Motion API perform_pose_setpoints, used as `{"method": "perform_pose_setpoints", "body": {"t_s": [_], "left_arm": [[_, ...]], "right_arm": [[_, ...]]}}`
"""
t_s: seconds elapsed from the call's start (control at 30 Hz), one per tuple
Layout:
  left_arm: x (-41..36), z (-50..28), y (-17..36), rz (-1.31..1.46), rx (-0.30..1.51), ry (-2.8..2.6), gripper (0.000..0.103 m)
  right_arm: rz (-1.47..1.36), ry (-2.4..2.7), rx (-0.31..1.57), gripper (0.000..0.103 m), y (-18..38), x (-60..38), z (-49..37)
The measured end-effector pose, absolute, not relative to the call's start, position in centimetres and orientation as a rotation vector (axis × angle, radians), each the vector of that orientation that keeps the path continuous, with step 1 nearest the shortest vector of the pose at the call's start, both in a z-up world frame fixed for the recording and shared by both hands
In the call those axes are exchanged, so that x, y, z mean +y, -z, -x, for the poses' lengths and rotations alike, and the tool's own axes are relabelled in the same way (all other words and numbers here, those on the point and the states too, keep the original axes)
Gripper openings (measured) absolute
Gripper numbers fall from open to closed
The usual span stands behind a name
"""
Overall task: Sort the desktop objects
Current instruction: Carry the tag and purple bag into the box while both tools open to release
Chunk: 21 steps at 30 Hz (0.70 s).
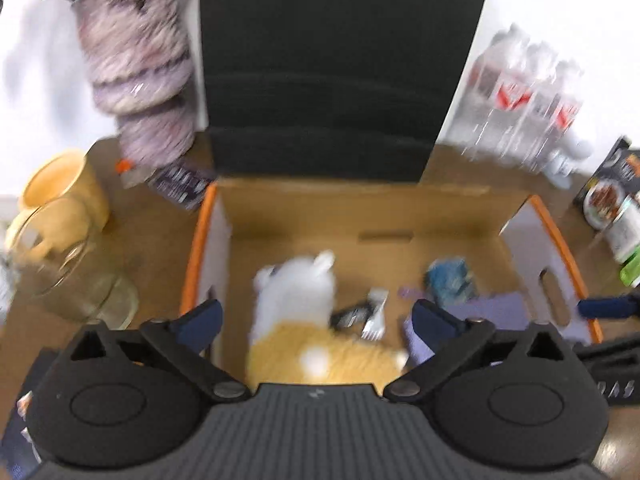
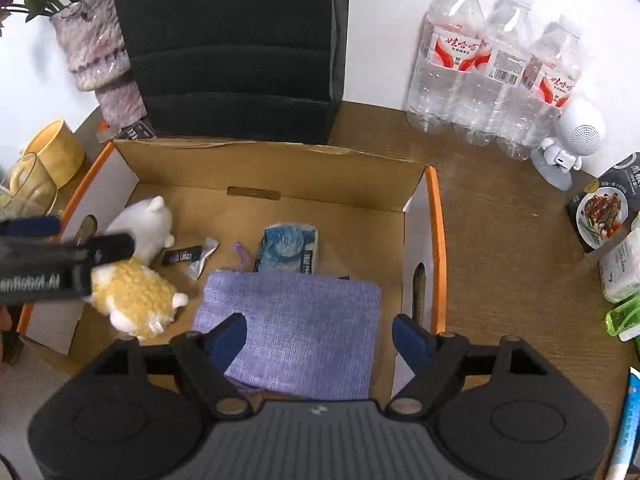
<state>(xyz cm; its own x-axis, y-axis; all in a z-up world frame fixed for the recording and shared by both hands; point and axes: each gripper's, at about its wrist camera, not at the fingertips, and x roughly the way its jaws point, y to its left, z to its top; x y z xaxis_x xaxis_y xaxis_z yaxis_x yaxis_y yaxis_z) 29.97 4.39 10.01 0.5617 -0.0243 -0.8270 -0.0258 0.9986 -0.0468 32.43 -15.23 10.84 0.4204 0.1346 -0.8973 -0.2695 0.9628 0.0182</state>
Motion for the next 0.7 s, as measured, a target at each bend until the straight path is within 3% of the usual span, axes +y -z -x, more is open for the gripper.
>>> {"method": "perform_pose_setpoints", "body": {"t_s": [0.13,0.3,0.43,0.7], "left_arm": [[4.3,-27.7,-11.1,0.017,0.976,0.022,0.103],[4.3,-23.9,-12.0,-0.028,0.896,-0.090,0.103],[5.0,-20.4,-11.9,0.055,0.918,-0.103,0.103],[3.5,-9.4,-11.6,0.012,0.741,-0.044,0.103]], "right_arm": [[0.119,-0.264,1.138,0.086,-10.8,-15.1,-30.9],[0.120,-0.242,1.122,0.086,-10.9,-15.5,-27.4],[0.125,-0.265,1.034,0.086,-12.6,-15.7,-22.6],[0.092,-0.291,0.796,0.089,-13.6,-16.9,-11.3]]}}
